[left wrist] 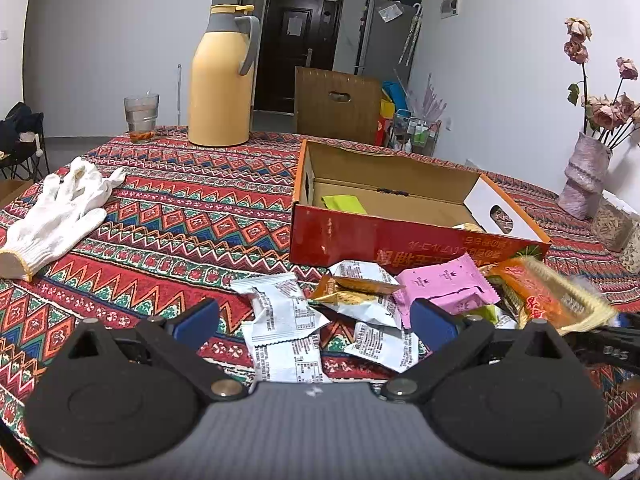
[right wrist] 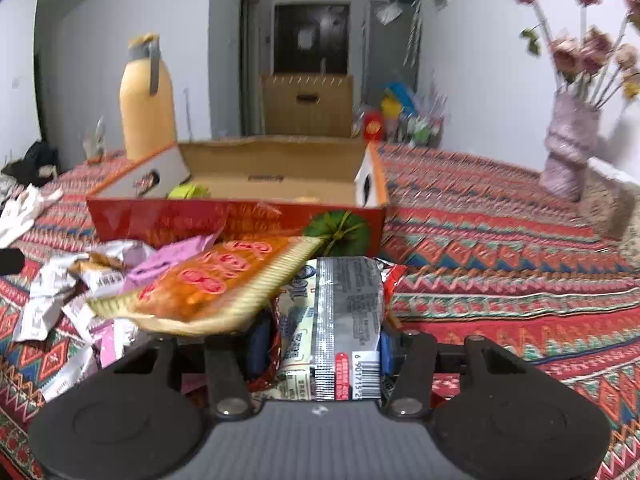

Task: Organize snacks
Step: 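Move both tools back to the pile and grasp the blue-white packet with the right gripper, then grasp the white wrapper with the left gripper while the right gripper holds its packet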

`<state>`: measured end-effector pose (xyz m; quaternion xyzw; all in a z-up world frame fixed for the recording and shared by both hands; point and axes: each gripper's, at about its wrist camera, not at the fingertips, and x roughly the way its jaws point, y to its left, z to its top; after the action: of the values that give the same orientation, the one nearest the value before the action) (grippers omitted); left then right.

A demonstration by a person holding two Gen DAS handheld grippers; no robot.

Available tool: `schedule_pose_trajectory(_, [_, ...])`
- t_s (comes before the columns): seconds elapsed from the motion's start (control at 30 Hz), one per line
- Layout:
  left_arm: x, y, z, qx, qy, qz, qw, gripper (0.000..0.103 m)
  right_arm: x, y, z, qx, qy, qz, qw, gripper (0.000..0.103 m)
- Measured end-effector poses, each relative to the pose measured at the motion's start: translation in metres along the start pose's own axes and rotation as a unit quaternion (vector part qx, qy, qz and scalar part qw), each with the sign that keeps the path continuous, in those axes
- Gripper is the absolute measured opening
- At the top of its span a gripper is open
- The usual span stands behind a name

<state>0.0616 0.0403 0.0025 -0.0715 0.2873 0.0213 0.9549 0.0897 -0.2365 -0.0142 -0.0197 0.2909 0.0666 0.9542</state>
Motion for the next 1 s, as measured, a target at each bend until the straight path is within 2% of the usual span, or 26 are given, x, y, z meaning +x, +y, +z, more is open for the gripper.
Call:
schedule_pose_trajectory(0.2, [0.005, 0.003, 0.000, 0.000, 0.010, 0.010, 0.9999, 0.103, -0.026, -0.017, -0.004, 0.029, -0.043, -0.022, 0.998, 0.050])
schedule_pose_trajectory(0.37, [0.013, 0.007, 0.000, 0.002, 0.029, 0.026, 0.9992, 0.103, -0.038, -0.030, -0.008, 0.052, -0.061, -0.035, 0.996, 0.050])
schedule_pose_trajectory(0.8, [0.058, 0.006, -0.002, 0.010, 0.096, 0.090, 0.9913, 0.103, -0.035, -0.035, -0.016, 0.075, -0.061, -0.032, 0.995, 0.050])
schedule_pose_trajectory(0.93, [0.065, 0.007, -0.009, 0.004, 0.118, 0.097, 0.9883, 0.103, -0.035, -0.036, -0.018, 0.079, -0.057, -0.031, 0.995, 0.050])
schedule_pose_trajectory(1.0, [0.066, 0.008, -0.013, 0.000, 0.126, 0.098, 0.9872, 0.099, -0.034, -0.036, -0.019, 0.079, -0.056, -0.030, 0.995, 0.050])
